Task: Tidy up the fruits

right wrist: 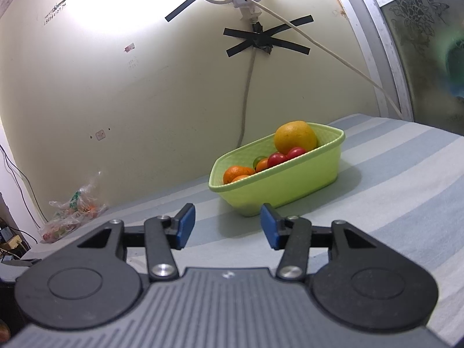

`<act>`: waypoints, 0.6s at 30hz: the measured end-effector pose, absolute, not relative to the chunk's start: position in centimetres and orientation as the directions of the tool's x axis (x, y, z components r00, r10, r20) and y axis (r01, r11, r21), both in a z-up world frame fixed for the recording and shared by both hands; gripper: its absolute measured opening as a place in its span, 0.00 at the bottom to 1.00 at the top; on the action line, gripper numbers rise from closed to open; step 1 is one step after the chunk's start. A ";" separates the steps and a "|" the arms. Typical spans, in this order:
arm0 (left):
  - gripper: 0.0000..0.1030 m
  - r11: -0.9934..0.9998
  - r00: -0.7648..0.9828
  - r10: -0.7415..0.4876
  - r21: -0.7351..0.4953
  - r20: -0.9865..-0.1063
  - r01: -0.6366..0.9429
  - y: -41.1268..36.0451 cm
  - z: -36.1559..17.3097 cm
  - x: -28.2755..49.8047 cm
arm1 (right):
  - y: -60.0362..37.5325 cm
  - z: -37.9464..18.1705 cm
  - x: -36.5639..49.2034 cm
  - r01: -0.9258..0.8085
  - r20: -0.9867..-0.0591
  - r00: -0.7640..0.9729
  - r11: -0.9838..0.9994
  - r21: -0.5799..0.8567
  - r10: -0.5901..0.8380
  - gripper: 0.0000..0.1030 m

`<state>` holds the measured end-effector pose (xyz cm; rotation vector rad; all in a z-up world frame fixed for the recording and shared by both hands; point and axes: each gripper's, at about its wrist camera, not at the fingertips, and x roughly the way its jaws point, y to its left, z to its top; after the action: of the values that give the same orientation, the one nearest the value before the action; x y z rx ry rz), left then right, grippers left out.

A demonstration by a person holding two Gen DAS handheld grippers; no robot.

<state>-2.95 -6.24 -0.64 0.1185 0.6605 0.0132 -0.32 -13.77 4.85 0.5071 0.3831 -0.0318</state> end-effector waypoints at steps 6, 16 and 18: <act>1.00 0.993 0.790 0.050 0.115 -0.611 0.026 -6.3 -0.7 -2.9 | -13.7 4.9 -0.3 0.125 -0.366 0.929 0.875 0.468 0.063 0.51; 1.00 0.993 0.795 0.056 0.120 -0.605 0.021 -6.3 -0.8 -2.8 | -13.7 4.9 -0.3 0.126 -0.366 0.929 0.875 0.467 0.062 0.51; 1.00 0.993 0.795 0.058 0.121 -0.603 0.019 -6.4 -0.7 -2.8 | -13.7 4.9 -0.3 0.125 -0.366 0.929 0.875 0.467 0.063 0.51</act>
<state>-2.80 -6.37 -0.74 0.1230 0.6513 0.0208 -0.33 -13.73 4.87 0.5072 0.3827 -0.0335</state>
